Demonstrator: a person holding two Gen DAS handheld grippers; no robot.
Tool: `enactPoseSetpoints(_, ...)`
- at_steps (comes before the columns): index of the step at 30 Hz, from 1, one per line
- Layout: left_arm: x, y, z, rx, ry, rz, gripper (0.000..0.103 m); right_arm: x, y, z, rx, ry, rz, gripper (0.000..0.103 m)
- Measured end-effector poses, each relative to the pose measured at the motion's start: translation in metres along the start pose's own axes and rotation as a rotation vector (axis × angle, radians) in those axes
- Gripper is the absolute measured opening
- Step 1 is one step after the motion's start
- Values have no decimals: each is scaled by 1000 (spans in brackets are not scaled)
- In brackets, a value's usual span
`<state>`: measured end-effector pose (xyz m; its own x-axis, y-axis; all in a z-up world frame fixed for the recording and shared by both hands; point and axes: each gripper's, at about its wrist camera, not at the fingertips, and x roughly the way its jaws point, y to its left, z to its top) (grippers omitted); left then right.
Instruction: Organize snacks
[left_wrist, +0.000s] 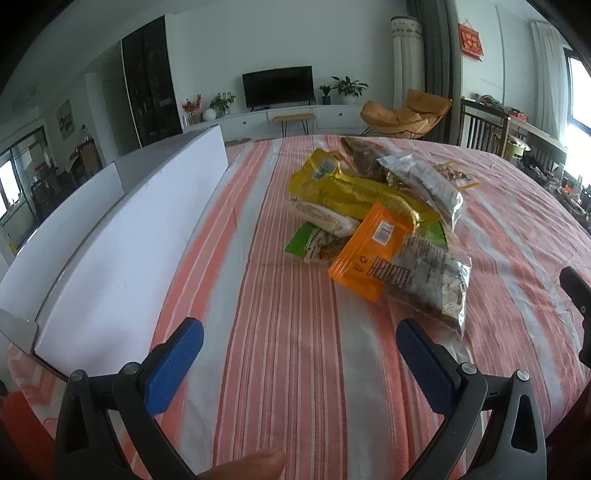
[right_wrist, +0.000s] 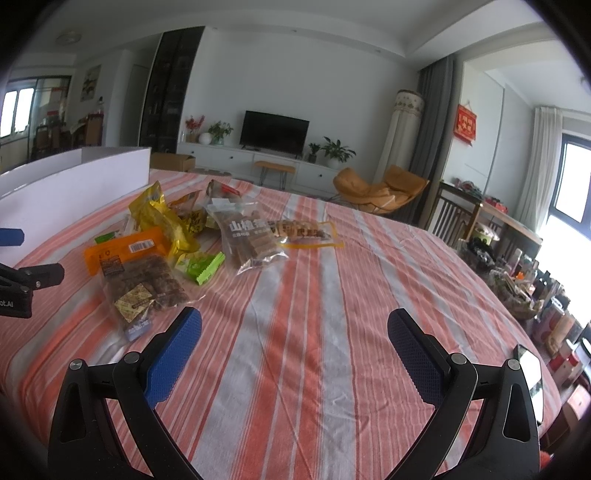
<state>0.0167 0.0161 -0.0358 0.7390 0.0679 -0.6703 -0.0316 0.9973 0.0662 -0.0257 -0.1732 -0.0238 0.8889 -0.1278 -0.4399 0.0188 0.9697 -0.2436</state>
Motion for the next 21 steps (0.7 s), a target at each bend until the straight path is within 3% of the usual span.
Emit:
enactPoseSetpoints(18,27,11,-9,-42,146,-37,103,4,-11,1,28,47,21,102)
enactPoseSetpoints(21,34,12,-11,-39,177,-41,103,13,-18,4,81,102,89,102)
